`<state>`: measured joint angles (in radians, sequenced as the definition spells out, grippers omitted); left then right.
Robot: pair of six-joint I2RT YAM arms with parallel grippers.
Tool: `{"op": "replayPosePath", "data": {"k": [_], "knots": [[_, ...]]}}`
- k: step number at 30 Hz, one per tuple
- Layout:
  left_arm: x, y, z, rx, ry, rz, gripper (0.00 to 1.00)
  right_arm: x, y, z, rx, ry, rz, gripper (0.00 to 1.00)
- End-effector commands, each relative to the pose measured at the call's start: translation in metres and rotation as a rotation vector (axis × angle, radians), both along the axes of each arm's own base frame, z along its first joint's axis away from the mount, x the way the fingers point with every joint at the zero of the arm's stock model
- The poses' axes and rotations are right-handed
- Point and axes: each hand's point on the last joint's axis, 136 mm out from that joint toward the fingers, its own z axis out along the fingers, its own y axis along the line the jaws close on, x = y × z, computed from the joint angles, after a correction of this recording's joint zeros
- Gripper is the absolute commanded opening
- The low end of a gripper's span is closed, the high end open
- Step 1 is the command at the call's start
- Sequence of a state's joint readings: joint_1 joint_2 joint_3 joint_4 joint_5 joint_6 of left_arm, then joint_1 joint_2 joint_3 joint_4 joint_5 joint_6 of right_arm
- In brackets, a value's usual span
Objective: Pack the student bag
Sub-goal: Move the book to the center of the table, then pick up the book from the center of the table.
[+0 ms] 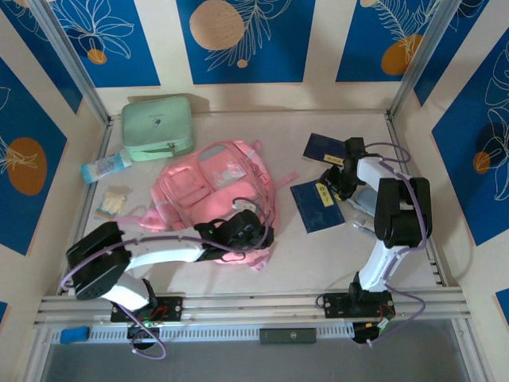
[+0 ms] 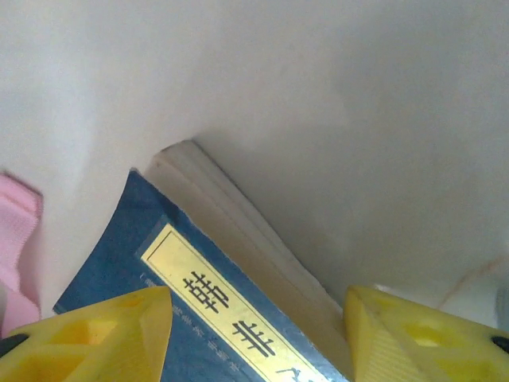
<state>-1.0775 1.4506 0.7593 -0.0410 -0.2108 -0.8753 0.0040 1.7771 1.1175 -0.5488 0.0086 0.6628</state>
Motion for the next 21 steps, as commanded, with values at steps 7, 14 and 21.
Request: {"op": "replayPosePath", "data": {"k": [7, 14, 21], "knots": [[-0.02, 0.009, 0.043, -0.083, 0.022, -0.052, 0.71, -0.073, 0.037, 0.019, 0.077, 0.007, 0.03, 0.59], [-0.013, -0.059, 0.079, -0.159, 0.002, -0.142, 0.71, -0.096, 0.021, 0.029, 0.164, -0.008, -0.002, 0.59], [0.02, -0.097, 0.051, -0.047, -0.012, -0.079, 0.66, -0.116, 0.037, 0.022, 0.275, 0.015, 0.04, 0.58]]}}
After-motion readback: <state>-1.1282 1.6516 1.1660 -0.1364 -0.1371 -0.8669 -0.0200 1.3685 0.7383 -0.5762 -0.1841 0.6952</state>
